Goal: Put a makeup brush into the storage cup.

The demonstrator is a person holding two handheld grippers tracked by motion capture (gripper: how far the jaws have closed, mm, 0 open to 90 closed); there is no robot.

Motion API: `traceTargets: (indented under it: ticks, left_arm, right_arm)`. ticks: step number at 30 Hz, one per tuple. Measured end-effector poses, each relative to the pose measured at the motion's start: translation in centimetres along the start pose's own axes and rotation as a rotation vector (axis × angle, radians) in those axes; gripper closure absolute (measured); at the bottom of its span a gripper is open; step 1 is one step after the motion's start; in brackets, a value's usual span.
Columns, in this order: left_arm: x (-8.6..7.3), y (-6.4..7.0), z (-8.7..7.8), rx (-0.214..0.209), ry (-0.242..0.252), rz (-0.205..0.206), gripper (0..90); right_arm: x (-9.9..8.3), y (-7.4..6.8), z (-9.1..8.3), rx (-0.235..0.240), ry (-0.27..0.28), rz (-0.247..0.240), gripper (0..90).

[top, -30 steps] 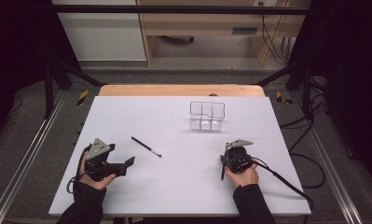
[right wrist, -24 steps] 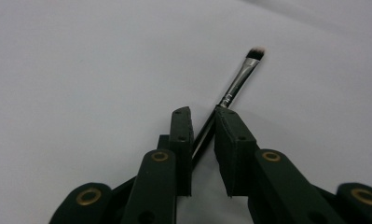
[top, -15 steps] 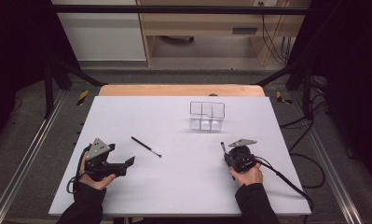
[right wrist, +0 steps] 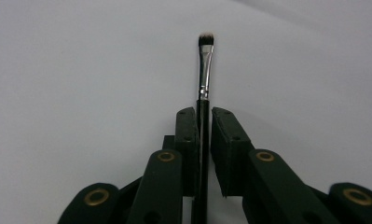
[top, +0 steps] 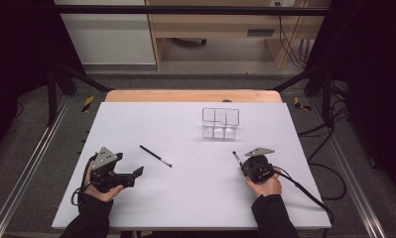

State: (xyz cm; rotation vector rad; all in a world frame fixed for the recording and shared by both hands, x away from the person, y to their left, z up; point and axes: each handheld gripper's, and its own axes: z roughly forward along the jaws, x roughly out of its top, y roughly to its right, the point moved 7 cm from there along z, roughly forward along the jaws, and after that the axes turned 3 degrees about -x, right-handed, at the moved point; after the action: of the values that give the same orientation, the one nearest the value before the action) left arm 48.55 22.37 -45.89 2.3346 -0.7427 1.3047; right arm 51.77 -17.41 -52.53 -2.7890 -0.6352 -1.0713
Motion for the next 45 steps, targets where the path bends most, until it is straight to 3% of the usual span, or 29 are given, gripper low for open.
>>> traceTargets:
  ticks: [8, 11, 13, 16, 21, 27, 32, 37, 45]
  left_arm:
    - [0.0, 0.1, 0.1, -0.002, -0.002, 0.001, 7.0]
    - [0.0, 0.1, 0.0, -0.004, -0.001, 0.001, 7.1]
    - [0.0, 0.1, 0.0, -0.004, -0.001, 0.001, 7.1]
    - [0.0, 0.1, 0.1, -0.004, -0.002, 0.003, 7.1]
    - [0.0, 0.1, 0.1, -0.005, -0.004, 0.000, 7.1]
    - [0.0, 0.0, 0.1, -0.006, -0.005, -0.002, 7.1]
    - [0.0, 0.0, 0.1, -0.010, -0.003, -0.002, 7.1]
    - [-0.1, 0.0, 0.1, -0.011, -0.005, -0.003, 7.1]
    - [-0.1, -0.1, 0.1, -0.012, -0.007, -0.004, 7.0]
  right_arm:
    - [0.1, 0.0, 0.1, 0.023, -0.002, -0.005, 84.1]
    - [0.1, 0.0, 0.1, 0.040, -0.002, -0.040, 84.1]
    - [0.2, -0.3, 0.0, 0.082, 0.003, -0.049, 84.1]
    - [0.1, -0.3, 0.1, 0.081, 0.003, -0.067, 83.7]
    - [0.2, 0.0, 0.0, 0.049, 0.007, -0.059, 69.0]
    - [1.4, 0.4, -1.8, 0.051, 0.007, -0.058, 61.5]
    - [2.2, 0.3, -2.3, 0.060, -0.078, -0.087, 57.4]
    - [2.9, 0.2, -2.4, 0.080, -0.197, -0.117, 54.6]
    - [3.6, 0.2, -1.8, 0.075, -0.293, -0.144, 55.4]
